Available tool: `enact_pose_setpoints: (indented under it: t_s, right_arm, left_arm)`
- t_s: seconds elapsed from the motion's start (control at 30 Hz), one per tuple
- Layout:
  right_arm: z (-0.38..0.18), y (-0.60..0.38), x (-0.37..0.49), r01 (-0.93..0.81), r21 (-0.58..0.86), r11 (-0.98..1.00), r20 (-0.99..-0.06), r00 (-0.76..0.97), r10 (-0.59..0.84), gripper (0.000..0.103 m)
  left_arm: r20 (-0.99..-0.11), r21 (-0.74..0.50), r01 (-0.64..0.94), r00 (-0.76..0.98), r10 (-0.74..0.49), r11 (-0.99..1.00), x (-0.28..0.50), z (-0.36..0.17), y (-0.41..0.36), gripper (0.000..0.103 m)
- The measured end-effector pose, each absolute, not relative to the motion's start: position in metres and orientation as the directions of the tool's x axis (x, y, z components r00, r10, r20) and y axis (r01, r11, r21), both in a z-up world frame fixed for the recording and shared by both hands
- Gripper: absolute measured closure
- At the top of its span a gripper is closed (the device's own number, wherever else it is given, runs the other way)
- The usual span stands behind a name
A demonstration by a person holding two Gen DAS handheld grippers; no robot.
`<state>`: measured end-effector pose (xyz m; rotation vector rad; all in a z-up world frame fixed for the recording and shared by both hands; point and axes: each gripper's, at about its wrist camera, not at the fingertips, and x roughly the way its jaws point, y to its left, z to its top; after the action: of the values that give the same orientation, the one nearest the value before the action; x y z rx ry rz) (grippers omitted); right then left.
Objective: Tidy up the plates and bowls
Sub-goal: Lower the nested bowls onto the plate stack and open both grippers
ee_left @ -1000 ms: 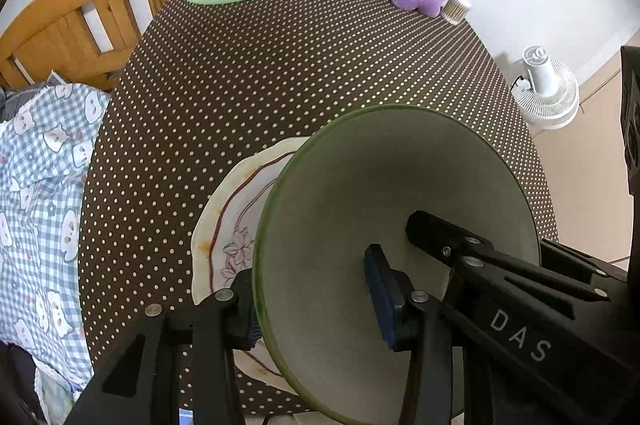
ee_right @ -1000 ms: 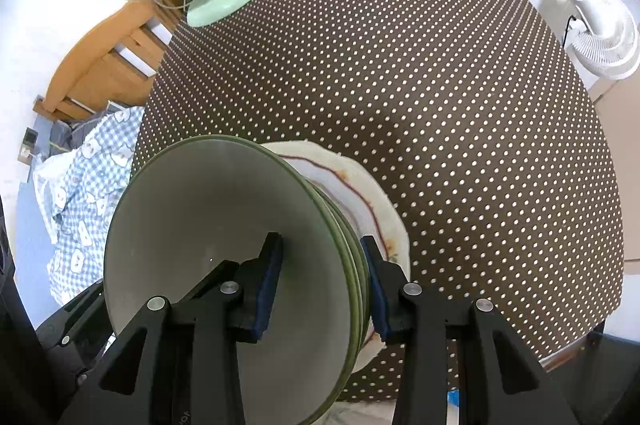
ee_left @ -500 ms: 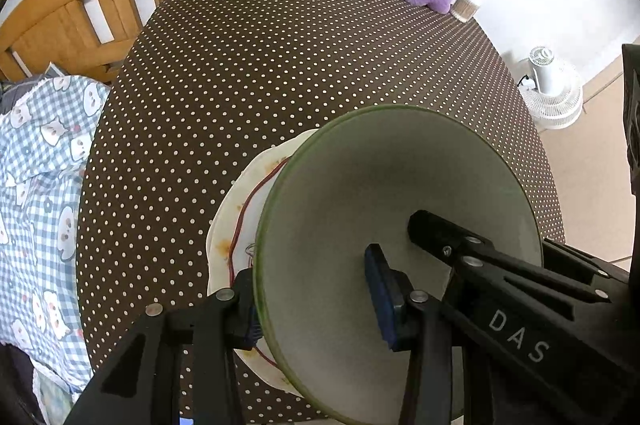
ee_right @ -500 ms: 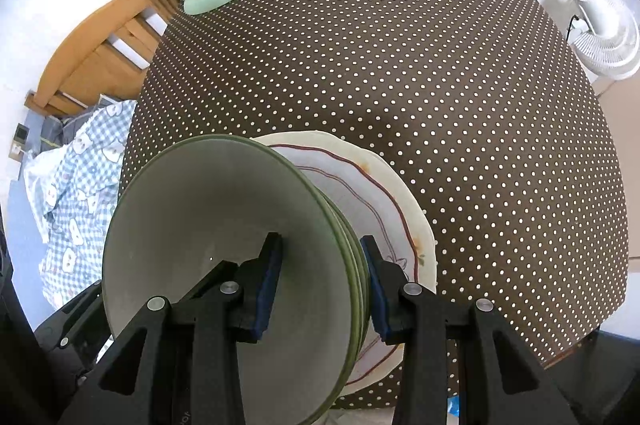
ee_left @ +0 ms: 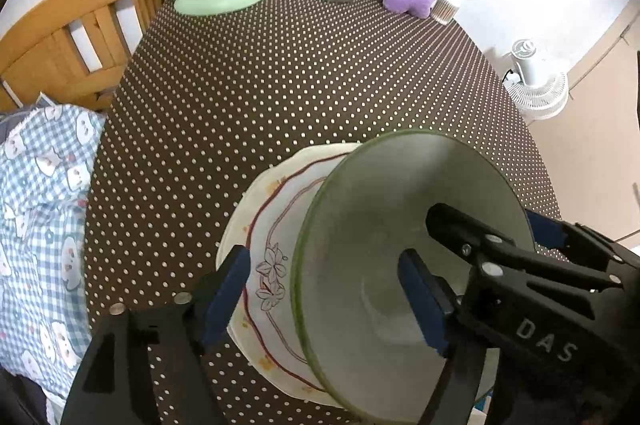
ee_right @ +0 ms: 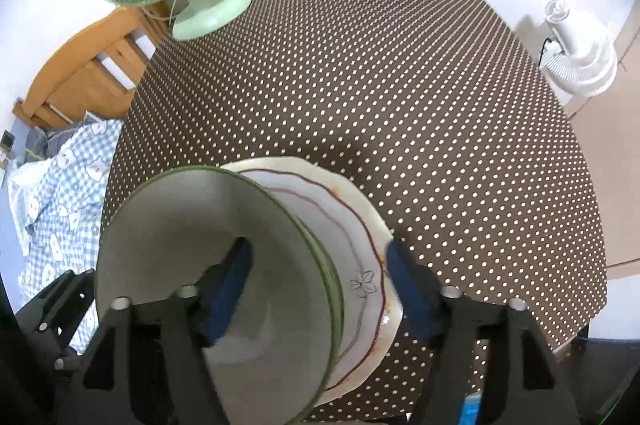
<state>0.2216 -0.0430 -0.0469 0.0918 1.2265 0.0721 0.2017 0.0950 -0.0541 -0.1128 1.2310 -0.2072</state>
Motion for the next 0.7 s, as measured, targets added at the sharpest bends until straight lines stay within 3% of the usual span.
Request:
enact_pose_setpoints:
  t_s: [0.27, 0.53, 0.63, 0.7]
  right_arm:
    - [-0.025, -0.044, 0.202, -0.051, 0.114, 0.992, -0.909, 0.397, 0.125, 0.023]
    - [0.01, -0.068, 0.175, -0.11, 0.129, 0.986, -0.843, 0.511, 0.167, 0.023]
    - [0.024, -0.084, 0.16, -0.125, 0.127, 0.984, -0.815, 0.553, 0.175, 0.018]
    - [0.035, -0.096, 0.145, -0.134, 0.117, 0.984, -0.783, 0.597, 0.174, 0.015]
  left_arm:
    - [-0.903, -0.137, 0.096, 0.398, -0.164, 0.986, 0.18, -0.031, 0.086, 0.015]
    - [-0.837, -0.071, 0.003, 0.543, -0.061, 0.997, 0.147, 0.003, 0.068, 0.015]
    - [-0.792, -0.056, -0.034, 0.611, -0.024, 0.998, 0.124, 0.02, 0.056, 0.013]
    - [-0.769, -0.046, -0.058, 0.639, 0.002, 0.997, 0.112, 0.027, 0.049, 0.006]
